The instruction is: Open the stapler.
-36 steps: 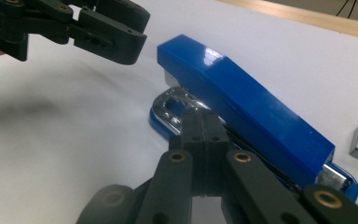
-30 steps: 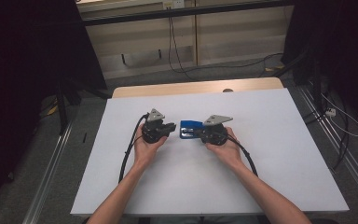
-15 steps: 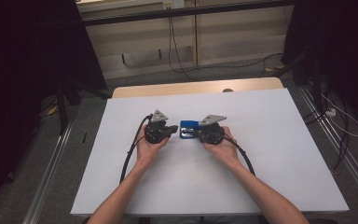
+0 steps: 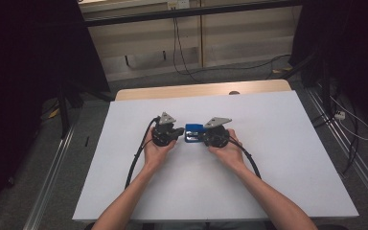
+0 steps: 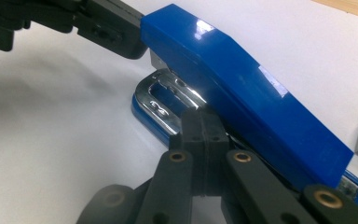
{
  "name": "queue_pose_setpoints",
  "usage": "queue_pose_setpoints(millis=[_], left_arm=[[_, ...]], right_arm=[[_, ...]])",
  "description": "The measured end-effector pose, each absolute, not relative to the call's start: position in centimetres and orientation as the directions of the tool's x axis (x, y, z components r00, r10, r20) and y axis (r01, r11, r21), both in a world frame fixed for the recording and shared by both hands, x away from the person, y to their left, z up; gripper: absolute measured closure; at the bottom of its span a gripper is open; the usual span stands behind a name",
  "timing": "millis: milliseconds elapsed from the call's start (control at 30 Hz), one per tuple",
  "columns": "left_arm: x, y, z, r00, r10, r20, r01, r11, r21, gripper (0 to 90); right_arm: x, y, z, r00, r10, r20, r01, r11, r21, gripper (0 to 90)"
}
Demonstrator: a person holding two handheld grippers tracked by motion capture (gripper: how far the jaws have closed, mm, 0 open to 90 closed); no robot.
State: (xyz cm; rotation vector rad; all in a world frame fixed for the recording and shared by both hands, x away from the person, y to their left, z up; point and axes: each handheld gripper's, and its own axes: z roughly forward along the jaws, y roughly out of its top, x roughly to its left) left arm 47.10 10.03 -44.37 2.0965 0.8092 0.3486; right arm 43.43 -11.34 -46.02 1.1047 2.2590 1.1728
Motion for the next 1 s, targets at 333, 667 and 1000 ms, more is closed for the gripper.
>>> queue_pose_setpoints(millis=[333, 667, 1000], left_arm=[[47.37, 9.81, -44.68, 0.750, 0.660, -0.045, 0.414, -0.416, 0.810, 90.0], [47.39, 9.74, -44.67, 0.747, 0.663, -0.053, 0.422, -0.410, 0.808, 90.0], [47.27, 9.96, -44.20, 0.762, 0.644, -0.067, 0.408, -0.397, 0.822, 90.0]], right_arm=[[43.38, -11.29, -46.03, -0.623, 0.782, 0.031, 0.476, 0.347, 0.808, 90.0], [43.39, -11.30, -46.03, -0.623, 0.781, 0.036, 0.478, 0.344, 0.808, 90.0], [43.37, -11.30, -46.04, -0.623, 0.781, 0.034, 0.477, 0.346, 0.808, 90.0]])
